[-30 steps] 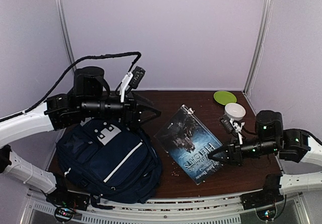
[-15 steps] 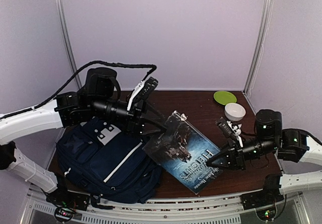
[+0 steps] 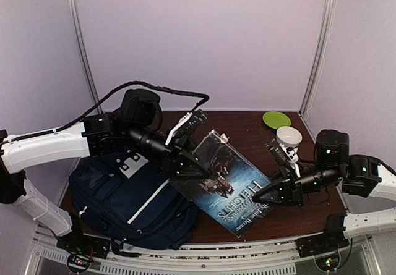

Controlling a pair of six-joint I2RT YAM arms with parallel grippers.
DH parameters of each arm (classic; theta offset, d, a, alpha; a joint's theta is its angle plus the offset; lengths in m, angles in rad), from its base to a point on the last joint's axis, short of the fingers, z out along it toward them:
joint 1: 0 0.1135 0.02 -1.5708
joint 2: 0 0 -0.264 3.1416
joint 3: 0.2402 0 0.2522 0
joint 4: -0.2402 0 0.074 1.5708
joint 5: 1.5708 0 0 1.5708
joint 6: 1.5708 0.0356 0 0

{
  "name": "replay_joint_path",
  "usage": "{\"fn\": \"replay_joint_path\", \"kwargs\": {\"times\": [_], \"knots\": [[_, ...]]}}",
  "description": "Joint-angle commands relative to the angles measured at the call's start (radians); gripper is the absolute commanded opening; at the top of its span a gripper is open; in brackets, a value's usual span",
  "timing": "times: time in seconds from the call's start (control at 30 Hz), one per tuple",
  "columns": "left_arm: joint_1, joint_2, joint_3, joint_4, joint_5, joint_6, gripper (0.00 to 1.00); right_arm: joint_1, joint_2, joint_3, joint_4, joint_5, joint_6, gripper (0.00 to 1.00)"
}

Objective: Pack the student bag
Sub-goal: Pick up the book from the center of the board.

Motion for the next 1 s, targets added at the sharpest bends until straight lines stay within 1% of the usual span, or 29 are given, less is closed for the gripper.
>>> {"fn": "replay_joint_path", "kwargs": {"times": [0.0,0.03,0.13,0.17,0.23,0.33,0.4,0.47,0.57,0.7,0.83,0.9,0.97], "knots": [[-0.008,-0.03,-0.005,0.142,0.061,-0.061,0.54,0.005,-0.013,0.05,0.219,-0.038,-0.006,0.0],[-0.008,-0.037,-0.011,0.17,0.065,-0.081,0.43,0.004,-0.014,0.046,0.234,-0.04,0.002,0.0],[-0.008,-0.061,-0.014,0.239,0.08,-0.144,0.03,0.005,-0.024,0.036,0.278,-0.04,0.034,0.0],[-0.008,-0.073,-0.018,0.257,0.077,-0.161,0.0,0.005,-0.028,0.034,0.287,-0.04,0.046,0.05],[-0.009,-0.1,-0.035,0.306,0.064,-0.192,0.0,0.005,-0.035,0.032,0.299,-0.027,0.068,0.27],[-0.008,-0.144,-0.068,0.371,0.031,-0.226,0.0,0.006,-0.065,0.017,0.327,0.014,0.111,0.52],[-0.008,-0.178,-0.102,0.421,-0.004,-0.245,0.0,0.005,-0.091,-0.004,0.348,0.055,0.138,0.62],[-0.008,-0.213,-0.137,0.486,-0.05,-0.27,0.0,0.005,-0.11,-0.036,0.376,0.09,0.169,0.69],[-0.008,-0.245,-0.172,0.567,-0.099,-0.313,0.0,0.006,-0.125,-0.087,0.434,0.111,0.222,0.75],[-0.008,-0.259,-0.195,0.625,-0.148,-0.352,0.0,0.007,-0.128,-0.157,0.569,0.122,0.303,0.76],[-0.008,-0.257,-0.213,0.695,-0.169,-0.403,0.0,0.019,-0.099,-0.172,0.609,0.16,0.326,0.77],[-0.009,-0.25,-0.222,0.73,-0.182,-0.424,0.0,0.027,-0.079,-0.175,0.659,0.166,0.341,0.75],[-0.01,-0.246,-0.226,0.73,-0.207,-0.433,0.0,0.034,-0.059,-0.169,0.695,0.17,0.353,0.69]]}}
